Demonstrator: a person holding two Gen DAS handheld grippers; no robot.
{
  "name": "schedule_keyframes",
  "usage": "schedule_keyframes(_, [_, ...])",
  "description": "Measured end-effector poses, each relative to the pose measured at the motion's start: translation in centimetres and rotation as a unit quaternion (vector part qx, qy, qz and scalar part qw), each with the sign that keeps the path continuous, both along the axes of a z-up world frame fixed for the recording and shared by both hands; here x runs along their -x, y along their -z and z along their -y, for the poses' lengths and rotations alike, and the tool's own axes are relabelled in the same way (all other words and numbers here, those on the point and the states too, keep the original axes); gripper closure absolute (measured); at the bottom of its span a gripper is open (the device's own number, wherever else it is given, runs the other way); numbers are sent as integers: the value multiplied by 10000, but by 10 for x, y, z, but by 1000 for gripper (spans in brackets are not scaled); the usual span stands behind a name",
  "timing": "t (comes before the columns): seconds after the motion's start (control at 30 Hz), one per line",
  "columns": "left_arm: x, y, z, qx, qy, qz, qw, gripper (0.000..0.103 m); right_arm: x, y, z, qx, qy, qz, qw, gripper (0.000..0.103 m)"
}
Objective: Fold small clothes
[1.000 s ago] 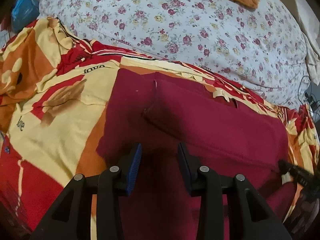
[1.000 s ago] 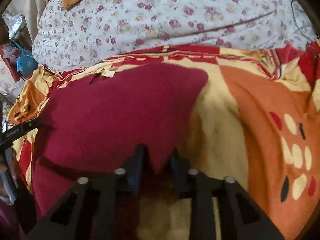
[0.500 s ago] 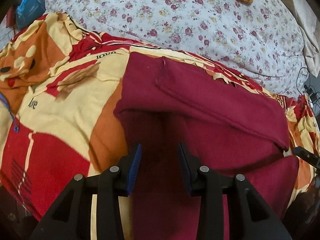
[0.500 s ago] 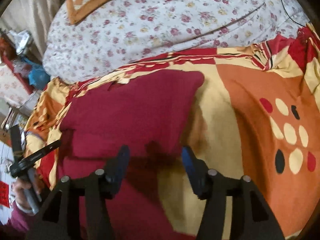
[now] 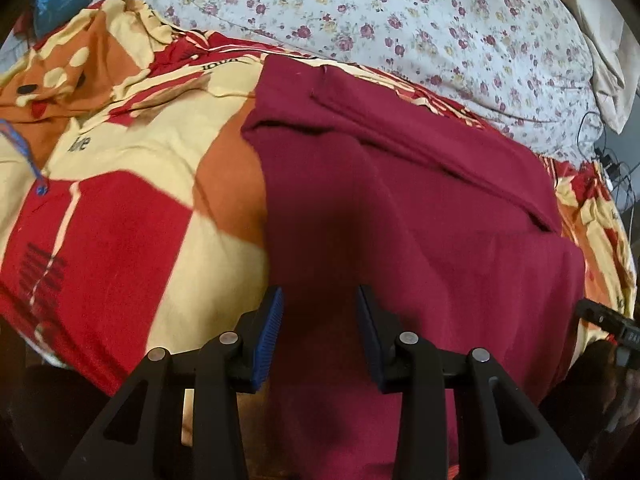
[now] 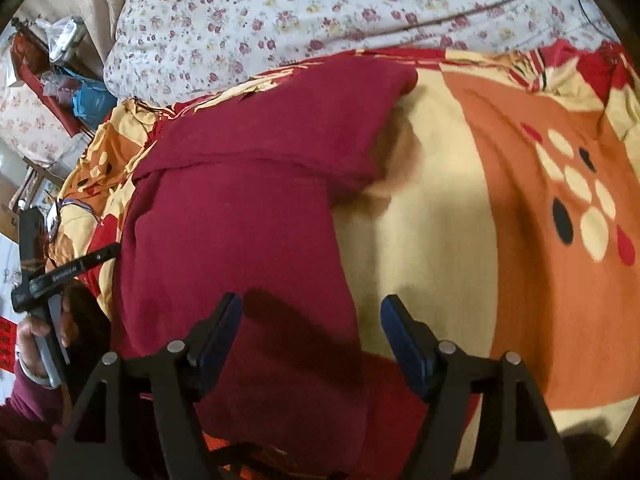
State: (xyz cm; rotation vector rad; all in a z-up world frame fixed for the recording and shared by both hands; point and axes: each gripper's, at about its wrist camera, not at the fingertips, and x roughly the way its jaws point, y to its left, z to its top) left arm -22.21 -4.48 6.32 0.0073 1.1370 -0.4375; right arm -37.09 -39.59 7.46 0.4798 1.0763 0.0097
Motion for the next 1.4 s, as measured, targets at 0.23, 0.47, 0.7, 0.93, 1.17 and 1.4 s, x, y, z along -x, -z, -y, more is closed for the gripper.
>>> schedule_keyframes(0.23, [18, 3, -8, -118, -29, -26, 9999, 75, 8, 4, -10, 104, -206, -130, 9996, 28])
schedule_keyframes(0.47, [29, 6, -13, -71, -53, -177, 9998, 75, 17, 10, -17, 101, -303, -244, 9992, 27])
schedule_keyframes(0.7, [46, 9, -16, -59, 32, -292, 9996, 75, 24, 16, -24, 127, -450, -368, 9982, 27])
schedule_keyframes(0.93, [69, 20, -13, -124, 291, -584, 9978, 75, 30, 16, -35, 154, -729, -485, 9960, 27])
schedule_keyframes(1.17, [73, 23, -20, -46, 196, -818, 9964, 75, 31, 17, -43, 212, -831, -536, 9949, 25])
schedule_keyframes(1.4, [83, 28, -24, -27, 325, -1145, 9929, 75, 29, 17, -40, 127, -802, -573, 9951, 25])
